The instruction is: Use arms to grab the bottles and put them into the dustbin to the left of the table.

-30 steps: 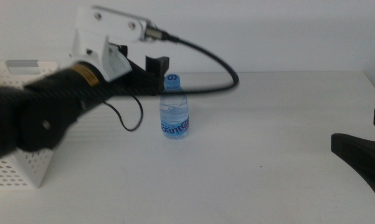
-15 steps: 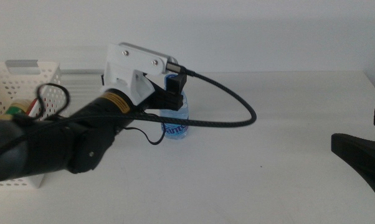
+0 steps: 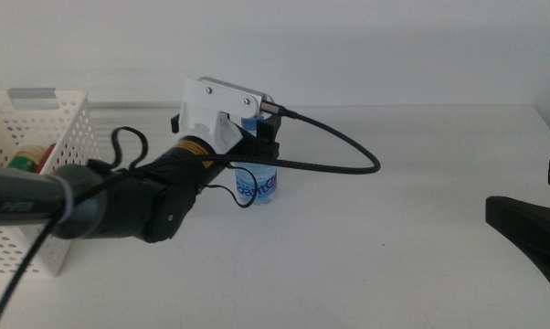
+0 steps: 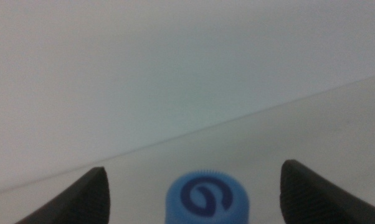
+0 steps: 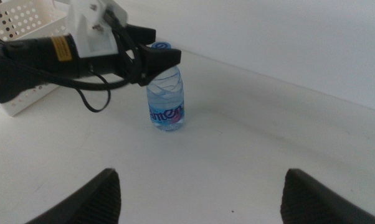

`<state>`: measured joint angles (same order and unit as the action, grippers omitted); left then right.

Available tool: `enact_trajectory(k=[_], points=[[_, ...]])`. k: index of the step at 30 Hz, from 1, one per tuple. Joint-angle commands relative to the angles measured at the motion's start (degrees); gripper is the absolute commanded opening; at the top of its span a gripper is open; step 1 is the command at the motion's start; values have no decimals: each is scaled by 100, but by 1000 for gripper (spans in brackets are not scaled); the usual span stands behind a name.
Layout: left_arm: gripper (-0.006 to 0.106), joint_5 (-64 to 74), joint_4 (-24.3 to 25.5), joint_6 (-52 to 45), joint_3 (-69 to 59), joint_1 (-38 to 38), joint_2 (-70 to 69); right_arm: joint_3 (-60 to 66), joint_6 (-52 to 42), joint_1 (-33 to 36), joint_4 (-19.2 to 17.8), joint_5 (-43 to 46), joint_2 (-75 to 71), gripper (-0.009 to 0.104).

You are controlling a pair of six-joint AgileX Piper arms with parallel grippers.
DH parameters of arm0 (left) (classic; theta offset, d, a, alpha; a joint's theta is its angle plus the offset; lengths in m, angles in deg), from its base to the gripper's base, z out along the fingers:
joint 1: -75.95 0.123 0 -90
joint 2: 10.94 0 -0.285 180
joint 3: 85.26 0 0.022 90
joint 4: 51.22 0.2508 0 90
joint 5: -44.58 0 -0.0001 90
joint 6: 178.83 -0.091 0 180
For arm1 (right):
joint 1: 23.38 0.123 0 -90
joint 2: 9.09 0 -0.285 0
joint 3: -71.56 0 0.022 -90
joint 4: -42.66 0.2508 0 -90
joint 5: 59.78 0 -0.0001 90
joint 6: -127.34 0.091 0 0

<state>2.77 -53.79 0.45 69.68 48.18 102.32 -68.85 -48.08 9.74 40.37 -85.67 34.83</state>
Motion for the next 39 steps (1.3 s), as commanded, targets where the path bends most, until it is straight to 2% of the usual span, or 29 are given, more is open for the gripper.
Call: enact_trajectory(k=[1, 16, 30, 34, 37, 39], points=[[90, -528, -79, 124, 234, 0, -100, -222, -33, 11, -62, 355, 1, 67], [90, -1726, -173, 72, 254, 0, 875, -222, -33, 11, -62, 355, 1, 67], [89, -1970, -219, 72, 273, 0, 1271, -222, -33, 11, -62, 355, 1, 67], [80, -2029, -230, 72, 273, 0, 1278, -222, -33, 11, -62, 355, 1, 67], [67, -2023, -230, 72, 273, 0, 1278, -222, -33, 11, -62, 355, 1, 67], [54, -2023, -225, 72, 267, 0, 1278, -222, -33, 11, -62, 355, 1, 67]])
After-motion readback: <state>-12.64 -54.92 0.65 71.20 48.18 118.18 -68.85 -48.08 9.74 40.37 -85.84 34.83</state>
